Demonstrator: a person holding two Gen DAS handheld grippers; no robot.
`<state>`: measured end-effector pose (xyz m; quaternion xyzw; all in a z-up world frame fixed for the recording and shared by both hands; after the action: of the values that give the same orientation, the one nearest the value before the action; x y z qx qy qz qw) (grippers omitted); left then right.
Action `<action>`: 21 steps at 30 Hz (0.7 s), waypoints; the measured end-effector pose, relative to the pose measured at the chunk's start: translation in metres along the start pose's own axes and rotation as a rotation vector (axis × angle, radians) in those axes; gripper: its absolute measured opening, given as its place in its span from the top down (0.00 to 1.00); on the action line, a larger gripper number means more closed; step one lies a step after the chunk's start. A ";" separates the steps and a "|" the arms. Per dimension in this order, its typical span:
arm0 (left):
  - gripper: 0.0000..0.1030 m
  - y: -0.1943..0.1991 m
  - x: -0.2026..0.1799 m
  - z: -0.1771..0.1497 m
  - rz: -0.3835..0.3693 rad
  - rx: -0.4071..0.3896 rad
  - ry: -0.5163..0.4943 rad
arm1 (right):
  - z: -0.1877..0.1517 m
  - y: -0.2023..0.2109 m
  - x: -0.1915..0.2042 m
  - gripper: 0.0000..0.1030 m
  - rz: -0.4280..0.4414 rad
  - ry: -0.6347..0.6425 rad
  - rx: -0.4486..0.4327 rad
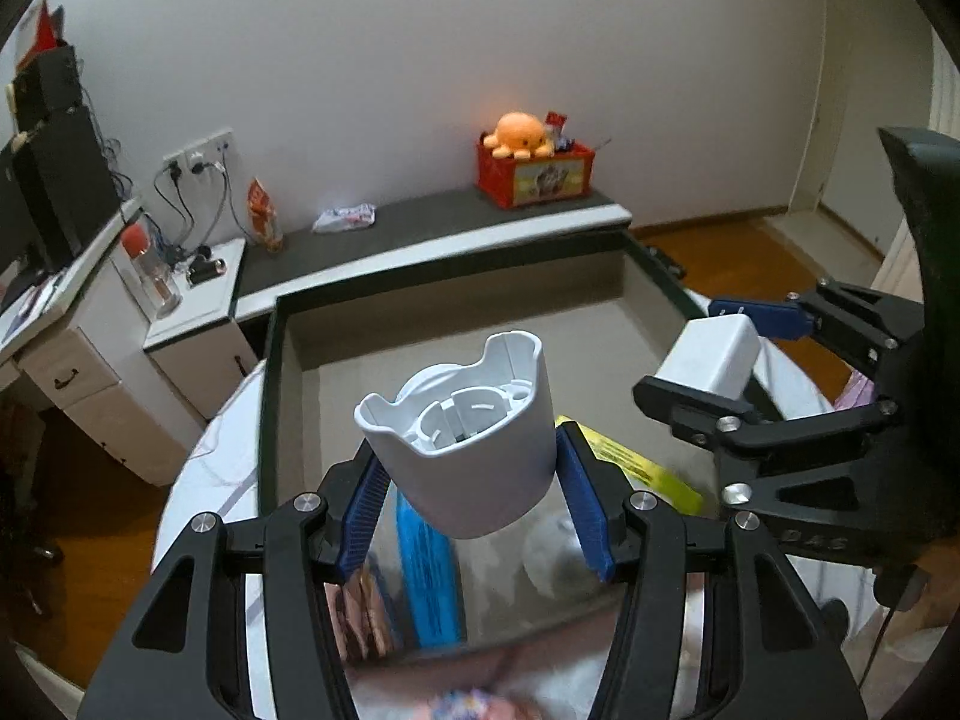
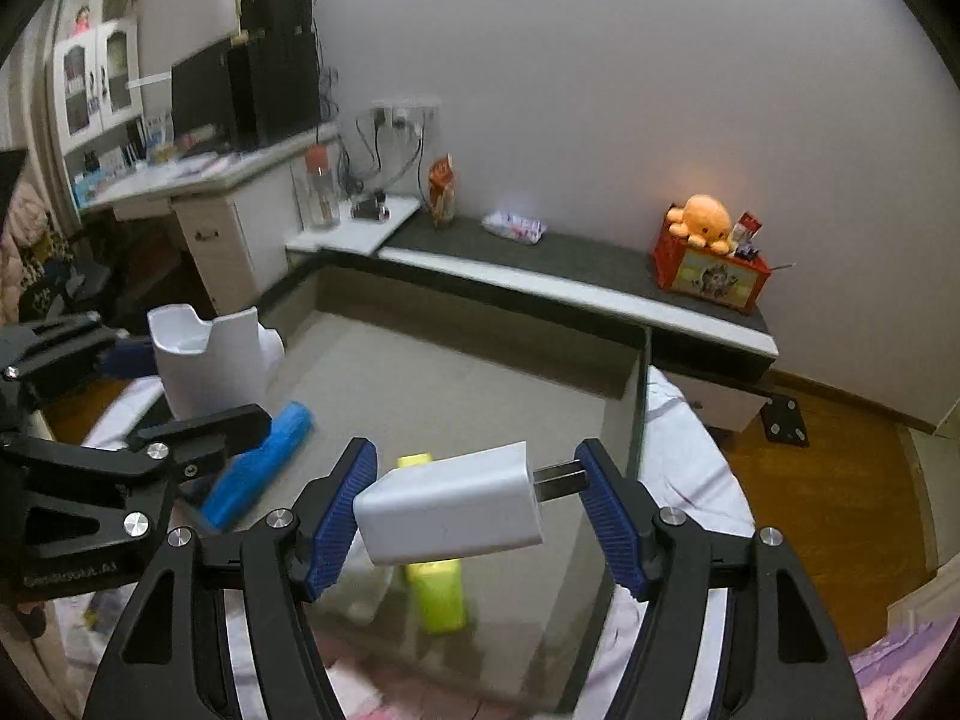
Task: Organize rigid objects
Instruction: 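Carry the white cup and white charger with both grippers over the pink box, then open both grippers to drop the cup and charger into the box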
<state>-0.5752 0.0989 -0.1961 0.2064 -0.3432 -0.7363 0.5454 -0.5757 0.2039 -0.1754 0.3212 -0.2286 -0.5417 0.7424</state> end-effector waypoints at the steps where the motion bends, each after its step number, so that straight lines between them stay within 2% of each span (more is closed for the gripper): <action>1: 0.46 -0.006 0.000 0.000 -0.005 0.011 0.000 | 0.000 -0.013 -0.003 0.32 -0.001 0.003 0.026; 8: 0.48 -0.041 0.005 -0.001 0.019 0.064 -0.012 | -0.009 -0.051 -0.020 0.32 0.007 -0.032 0.093; 12: 0.46 -0.042 0.006 -0.001 0.034 0.059 -0.015 | -0.007 -0.047 -0.021 0.31 0.012 -0.033 0.083; 13: 0.43 -0.040 0.006 -0.001 0.042 0.054 -0.019 | -0.007 -0.045 -0.022 0.24 -0.009 -0.028 0.076; 14: 0.33 -0.037 0.006 -0.001 0.043 0.049 -0.018 | -0.004 -0.042 -0.022 0.20 -0.028 -0.025 0.065; 15: 0.23 -0.032 0.006 -0.001 0.045 0.040 -0.015 | -0.003 -0.038 -0.022 0.20 -0.034 -0.026 0.056; 17: 0.12 -0.017 0.010 0.001 0.067 0.001 -0.007 | 0.000 -0.022 -0.019 0.20 -0.023 -0.043 0.015; 21: 0.04 0.027 0.019 0.001 0.105 -0.080 0.023 | 0.007 0.017 -0.014 0.20 -0.037 -0.053 -0.065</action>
<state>-0.5639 0.0762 -0.1741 0.1744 -0.3176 -0.7175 0.5950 -0.5733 0.2193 -0.1581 0.2865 -0.2242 -0.5707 0.7362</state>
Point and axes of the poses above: each gripper's, at about its wrist camera, not at the fingertips, and y roughly against the way its jaws point, x to its left, z to its top, the point moved 9 cm from there along -y, roughly the way its jaws point, and after that the axes turned 4 degrees about z, right-handed, at the moved point
